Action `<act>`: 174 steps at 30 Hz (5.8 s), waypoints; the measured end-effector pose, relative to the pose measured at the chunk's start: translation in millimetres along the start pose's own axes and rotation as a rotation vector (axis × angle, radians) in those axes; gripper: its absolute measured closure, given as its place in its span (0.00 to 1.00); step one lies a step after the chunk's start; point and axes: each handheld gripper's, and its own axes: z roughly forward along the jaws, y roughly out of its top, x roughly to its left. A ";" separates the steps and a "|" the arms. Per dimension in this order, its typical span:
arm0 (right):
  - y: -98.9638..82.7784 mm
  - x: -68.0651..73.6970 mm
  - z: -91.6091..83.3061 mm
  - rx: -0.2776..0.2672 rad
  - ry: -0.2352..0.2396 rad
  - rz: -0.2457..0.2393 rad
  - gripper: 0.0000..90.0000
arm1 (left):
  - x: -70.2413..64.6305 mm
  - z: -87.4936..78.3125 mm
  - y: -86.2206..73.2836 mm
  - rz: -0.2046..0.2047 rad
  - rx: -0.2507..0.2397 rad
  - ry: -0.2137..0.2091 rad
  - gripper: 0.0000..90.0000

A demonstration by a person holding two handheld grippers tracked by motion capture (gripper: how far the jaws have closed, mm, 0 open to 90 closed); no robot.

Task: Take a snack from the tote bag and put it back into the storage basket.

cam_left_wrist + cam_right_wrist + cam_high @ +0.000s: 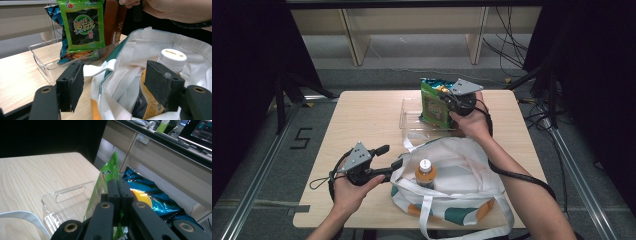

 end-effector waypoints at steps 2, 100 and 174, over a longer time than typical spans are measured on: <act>0.7 1.8 -0.1 0.002 -0.007 0.014 1.00 | 0.5 0.1 0.0 0.003 0.001 0.000 0.35; 1.8 5.3 4.9 0.024 -0.038 -0.155 1.00 | 0.3 1.5 -1.2 -0.002 -0.003 -0.010 0.35; -23.2 -9.2 -63.0 0.087 -0.033 0.152 0.46 | -1.9 1.3 1.6 -0.002 0.008 -0.018 0.28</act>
